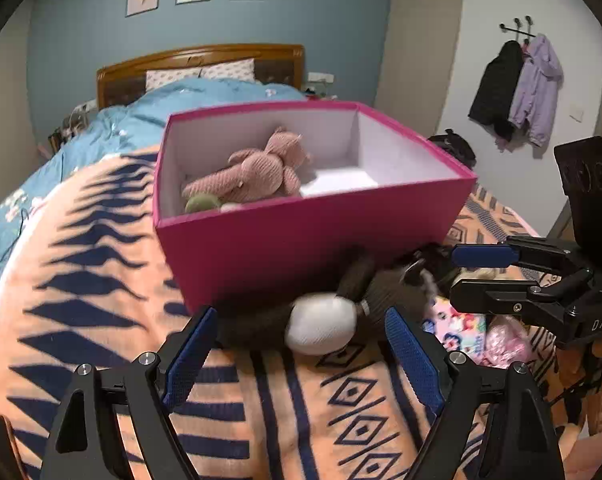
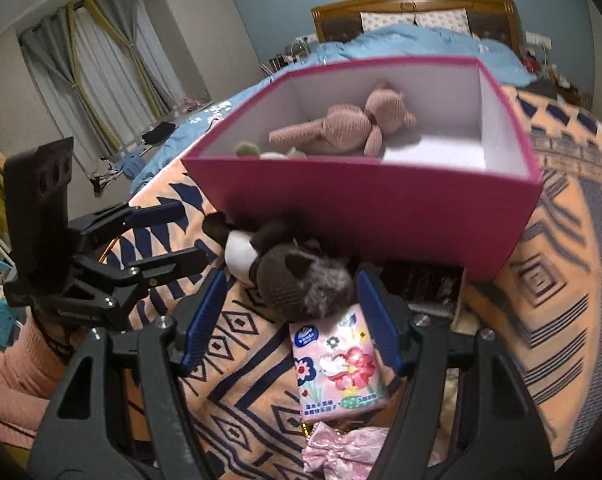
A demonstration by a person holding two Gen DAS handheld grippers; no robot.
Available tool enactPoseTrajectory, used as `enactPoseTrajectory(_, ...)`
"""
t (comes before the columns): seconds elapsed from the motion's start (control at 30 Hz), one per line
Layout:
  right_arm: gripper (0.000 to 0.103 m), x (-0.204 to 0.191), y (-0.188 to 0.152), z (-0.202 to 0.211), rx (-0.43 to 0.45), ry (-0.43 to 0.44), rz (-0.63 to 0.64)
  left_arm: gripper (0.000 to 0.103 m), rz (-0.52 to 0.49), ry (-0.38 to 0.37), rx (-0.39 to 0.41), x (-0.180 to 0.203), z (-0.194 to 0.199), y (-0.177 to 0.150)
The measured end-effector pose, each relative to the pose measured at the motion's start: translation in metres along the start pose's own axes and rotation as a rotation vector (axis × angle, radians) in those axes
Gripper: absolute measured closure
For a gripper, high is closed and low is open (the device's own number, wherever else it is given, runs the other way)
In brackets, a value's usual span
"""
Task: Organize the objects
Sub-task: 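Grasp the brown-and-white plush beside the box with the right tool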
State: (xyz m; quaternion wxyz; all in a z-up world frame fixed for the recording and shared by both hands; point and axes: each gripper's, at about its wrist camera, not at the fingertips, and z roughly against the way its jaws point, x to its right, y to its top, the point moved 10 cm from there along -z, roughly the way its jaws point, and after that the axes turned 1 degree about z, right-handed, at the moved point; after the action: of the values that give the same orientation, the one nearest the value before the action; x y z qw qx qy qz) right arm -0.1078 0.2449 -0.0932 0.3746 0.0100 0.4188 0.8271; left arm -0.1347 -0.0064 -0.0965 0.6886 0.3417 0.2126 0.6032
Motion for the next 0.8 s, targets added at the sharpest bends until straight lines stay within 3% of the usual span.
enactPoseTrajectory(0.27, 0.034, 0.006, -0.006, -0.025, -0.033, -0.03, -0.01, 0.016, 0.017, 0.012, -0.046, -0.007, -0.014, -0.016)
enactPoseTrajectory(0.73, 0.034, 0.009, -0.016, -0.051, -0.064, -0.036, -0.016, 0.017, -0.001, 0.003, -0.066, -0.007, -0.03, -0.009)
enactPoseTrajectory(0.8, 0.044, 0.009, -0.016, -0.051, -0.06, -0.026, -0.018, 0.017, -0.003, -0.004, -0.071, -0.006, -0.031, -0.01)
